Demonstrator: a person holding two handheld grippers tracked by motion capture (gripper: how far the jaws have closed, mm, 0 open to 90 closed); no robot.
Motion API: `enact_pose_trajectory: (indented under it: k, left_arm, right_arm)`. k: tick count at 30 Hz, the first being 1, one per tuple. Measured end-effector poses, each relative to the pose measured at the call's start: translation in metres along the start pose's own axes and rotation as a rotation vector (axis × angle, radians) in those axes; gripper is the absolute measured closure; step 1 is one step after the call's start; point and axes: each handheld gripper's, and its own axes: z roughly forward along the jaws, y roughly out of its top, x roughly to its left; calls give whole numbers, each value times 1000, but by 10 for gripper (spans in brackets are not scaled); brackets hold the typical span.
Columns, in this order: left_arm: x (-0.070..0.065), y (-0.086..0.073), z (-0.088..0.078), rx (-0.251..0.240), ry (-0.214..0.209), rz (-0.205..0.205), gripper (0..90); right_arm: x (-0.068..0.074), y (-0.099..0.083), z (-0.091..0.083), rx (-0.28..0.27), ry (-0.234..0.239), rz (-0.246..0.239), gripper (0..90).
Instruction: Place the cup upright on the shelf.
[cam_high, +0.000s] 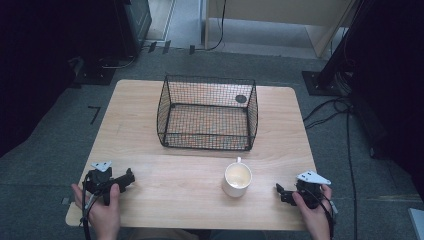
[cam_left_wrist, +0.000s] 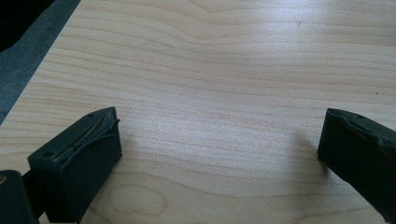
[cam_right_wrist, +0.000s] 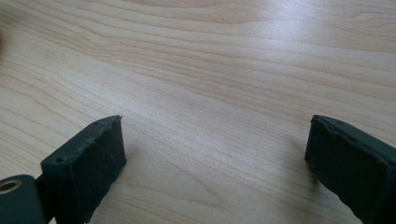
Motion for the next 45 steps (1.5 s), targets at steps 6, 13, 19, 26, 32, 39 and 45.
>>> enact_pose_trajectory:
  k: [6,13,19,26,32,39,45]
  left_arm:
    - [0,0,0,0,0,0,0]
    - [0,0,0,0,0,0,0]
    - [0,0,0,0,0,0,0]
    - [0,0,0,0,0,0,0]
    - [0,0,0,0,0,0,0]
    - [0,0,0,0,0,1,0]
    - [0,0,0,0,0,1,0]
  right_arm:
    - [5,-1,-3,-9,-34,38,89]
    - [13,9,-12,-36,-10,40,71]
    - [21,15,-18,-45,14,36,65]
    - [33,24,-23,-64,36,18,63]
    - [45,31,-30,-83,55,-5,54]
    - [60,39,-35,-95,89,-32,44]
    - [73,46,-41,-118,109,-51,41]
